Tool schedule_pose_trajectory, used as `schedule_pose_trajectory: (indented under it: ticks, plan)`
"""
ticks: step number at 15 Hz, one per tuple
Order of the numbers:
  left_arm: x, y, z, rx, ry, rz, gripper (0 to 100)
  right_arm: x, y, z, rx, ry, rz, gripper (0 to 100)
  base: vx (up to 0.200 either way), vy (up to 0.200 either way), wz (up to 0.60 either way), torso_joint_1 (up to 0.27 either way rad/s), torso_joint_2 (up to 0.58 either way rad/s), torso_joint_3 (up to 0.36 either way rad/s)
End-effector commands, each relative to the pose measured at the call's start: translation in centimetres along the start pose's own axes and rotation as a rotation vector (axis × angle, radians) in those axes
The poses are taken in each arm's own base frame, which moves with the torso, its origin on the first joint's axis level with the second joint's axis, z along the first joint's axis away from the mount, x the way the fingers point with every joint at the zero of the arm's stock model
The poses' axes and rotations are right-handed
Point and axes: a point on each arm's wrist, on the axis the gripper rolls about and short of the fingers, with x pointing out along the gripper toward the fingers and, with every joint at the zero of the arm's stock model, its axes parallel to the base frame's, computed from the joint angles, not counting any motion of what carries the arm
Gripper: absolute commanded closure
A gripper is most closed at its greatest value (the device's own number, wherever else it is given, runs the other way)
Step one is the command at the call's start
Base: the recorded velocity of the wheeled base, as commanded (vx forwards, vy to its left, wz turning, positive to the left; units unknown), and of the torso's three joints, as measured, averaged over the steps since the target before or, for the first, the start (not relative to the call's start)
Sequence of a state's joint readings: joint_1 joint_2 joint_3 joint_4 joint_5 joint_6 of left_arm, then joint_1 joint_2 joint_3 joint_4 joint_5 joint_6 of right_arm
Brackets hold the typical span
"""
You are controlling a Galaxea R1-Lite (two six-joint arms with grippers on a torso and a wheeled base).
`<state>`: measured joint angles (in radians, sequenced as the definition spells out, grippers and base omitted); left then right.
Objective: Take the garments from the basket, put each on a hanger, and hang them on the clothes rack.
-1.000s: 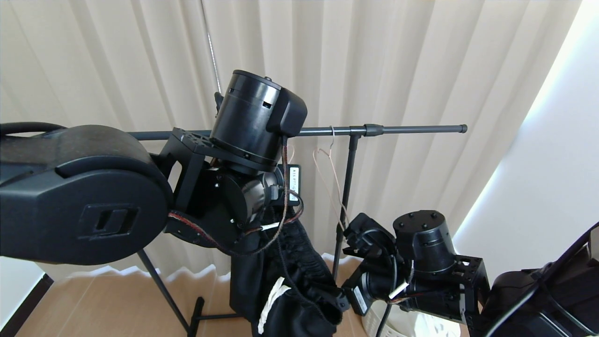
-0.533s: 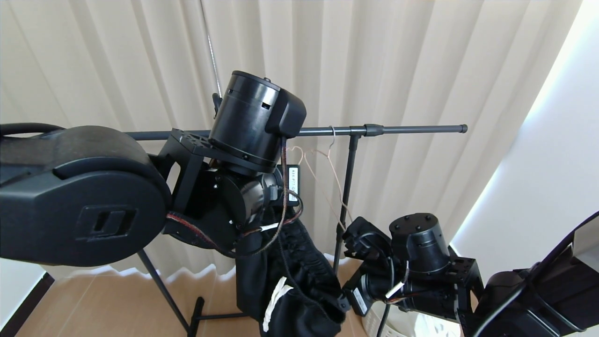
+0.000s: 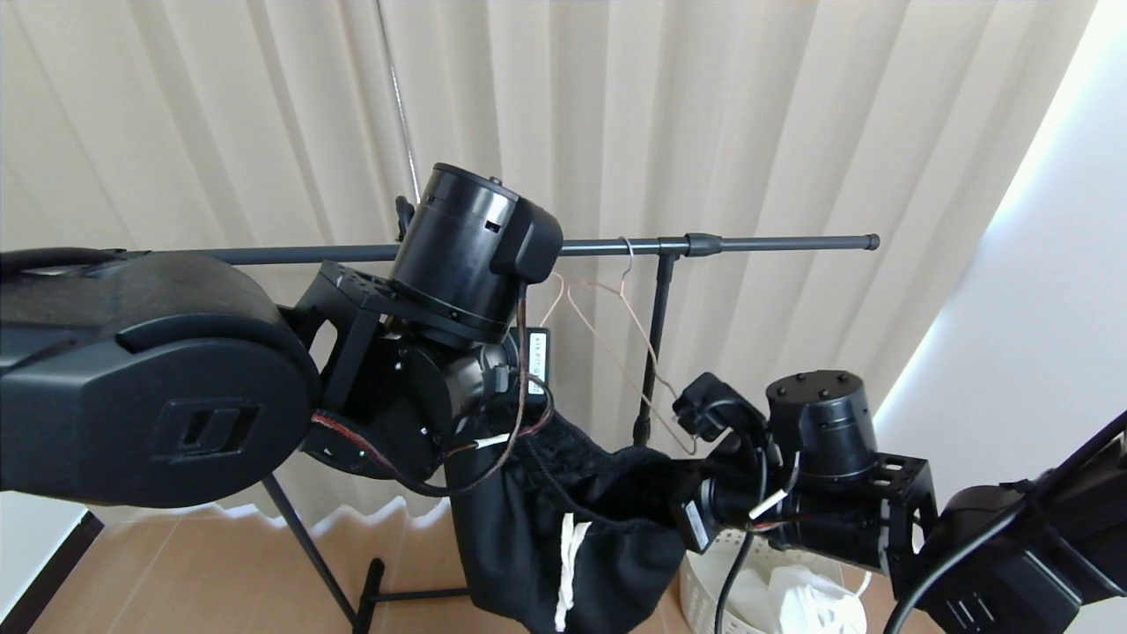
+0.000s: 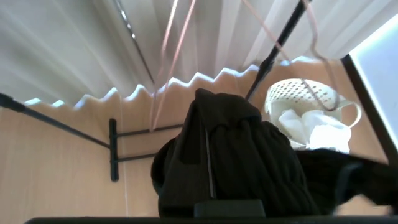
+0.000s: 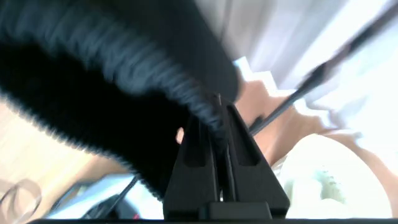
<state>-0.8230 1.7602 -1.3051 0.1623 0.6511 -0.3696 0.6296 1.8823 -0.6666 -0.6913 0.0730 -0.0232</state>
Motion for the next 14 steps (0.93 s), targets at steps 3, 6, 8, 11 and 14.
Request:
schedule_pose_trajectory:
  ticks: [3,6,8,11,14]
  plan:
    - [1.2,0.9,-3.6,0.079,0.108,0.035,100,-4.7,-3.3,3.6,0.000,-0.175,-0.117,100,0.000,0.000,0.00,0.000,0.00,0.000]
    - [1.3,0.8,-5.3,0.131,0.152,0.014,0,-5.4,-3.6,4.0,-0.005,-0.197,-0.131,100,0.000,0.000,0.00,0.000,0.00,0.000]
    - [0.5,1.4,-5.4,0.128,0.165,-0.018,0,-5.7,-3.6,4.1,-0.008,-0.206,-0.133,100,0.000,0.000,0.00,0.000,0.00,0.000]
    - [-1.7,3.0,-6.1,0.111,0.215,-0.157,0,-6.2,-3.5,4.4,-0.010,-0.222,-0.135,100,0.000,0.000,0.00,0.000,0.00,0.000]
    - [-3.3,5.1,-6.7,0.078,0.269,-0.292,0,-6.5,-3.6,4.8,-0.024,-0.237,-0.195,100,0.000,0.000,0.00,0.000,0.00,0.000]
